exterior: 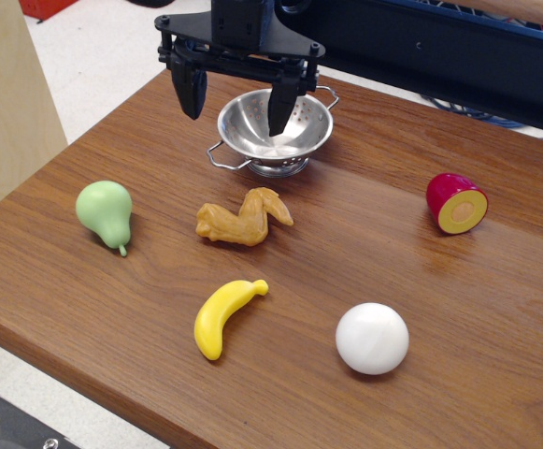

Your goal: Put banana in colander

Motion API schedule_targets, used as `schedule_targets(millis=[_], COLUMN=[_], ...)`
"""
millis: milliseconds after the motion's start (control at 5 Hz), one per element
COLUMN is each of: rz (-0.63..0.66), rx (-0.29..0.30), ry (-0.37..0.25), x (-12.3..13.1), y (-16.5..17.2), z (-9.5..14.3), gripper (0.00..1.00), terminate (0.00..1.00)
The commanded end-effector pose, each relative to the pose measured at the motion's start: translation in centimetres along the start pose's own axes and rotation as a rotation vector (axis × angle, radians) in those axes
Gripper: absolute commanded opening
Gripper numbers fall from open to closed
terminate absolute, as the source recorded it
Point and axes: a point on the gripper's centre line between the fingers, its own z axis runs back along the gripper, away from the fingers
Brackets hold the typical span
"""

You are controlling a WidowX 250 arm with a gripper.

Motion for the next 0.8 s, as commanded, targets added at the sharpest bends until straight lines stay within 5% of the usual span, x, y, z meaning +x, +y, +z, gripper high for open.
schedule_targets(millis=[0,600], rz=[0.0,-0.17], rx=[0.0,-0.035], ry=[0.0,0.004], x=[0.0,-7.5], y=[0.0,0.2], z=[0.0,-1.2], gripper=[1.0,1.0], terminate=[0.0,0.0])
